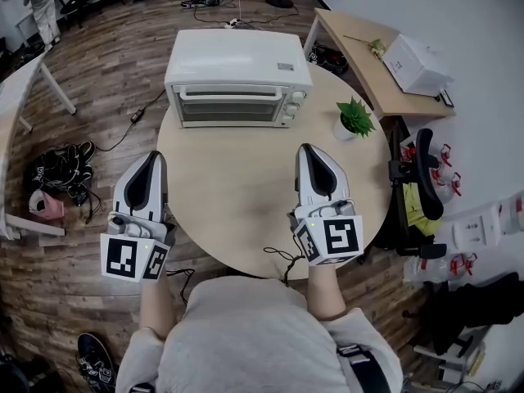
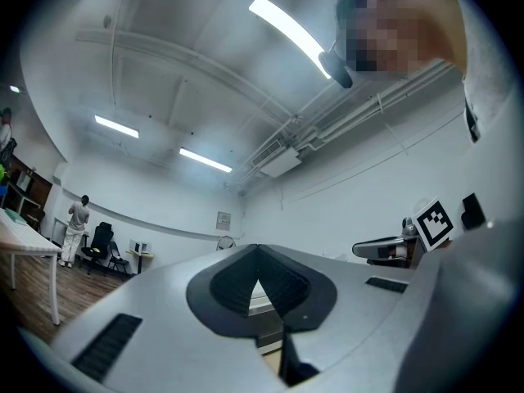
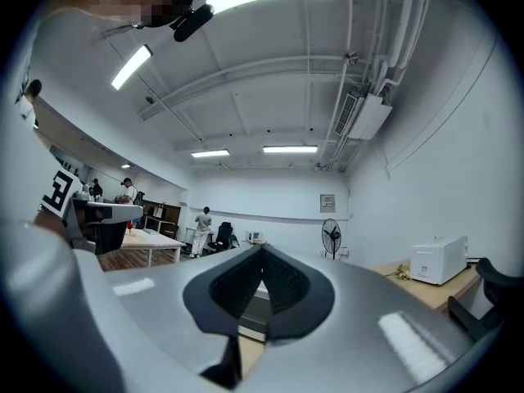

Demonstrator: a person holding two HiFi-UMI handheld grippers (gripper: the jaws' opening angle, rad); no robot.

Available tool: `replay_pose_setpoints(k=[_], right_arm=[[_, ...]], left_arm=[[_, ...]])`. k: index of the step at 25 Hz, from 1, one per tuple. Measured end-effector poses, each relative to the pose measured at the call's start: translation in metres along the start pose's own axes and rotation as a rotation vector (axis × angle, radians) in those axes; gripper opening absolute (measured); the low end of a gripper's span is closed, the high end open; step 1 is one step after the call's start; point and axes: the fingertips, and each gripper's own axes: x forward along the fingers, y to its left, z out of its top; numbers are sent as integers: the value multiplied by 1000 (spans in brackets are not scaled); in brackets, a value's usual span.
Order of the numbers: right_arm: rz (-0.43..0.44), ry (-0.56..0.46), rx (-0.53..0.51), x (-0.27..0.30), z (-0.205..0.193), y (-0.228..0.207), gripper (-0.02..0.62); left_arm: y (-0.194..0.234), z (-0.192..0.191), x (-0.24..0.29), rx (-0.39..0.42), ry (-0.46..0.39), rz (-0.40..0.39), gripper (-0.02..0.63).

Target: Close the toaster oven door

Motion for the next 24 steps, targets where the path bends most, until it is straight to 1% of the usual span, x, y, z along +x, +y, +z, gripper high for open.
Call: replay_pose_setpoints(k=[7,13,24], right_arm=[[-6,-22,-9,-7,5,3,11],[-5,-16,-46,-8,6,7,11],[-4,-22,-41,-7,7,12,11]], left_arm=[[-3,2,-3,-1,2,-9,8],[-3,4,-6,-2,-2,-6,8],[3,5,-12,-3,-6,5,8]])
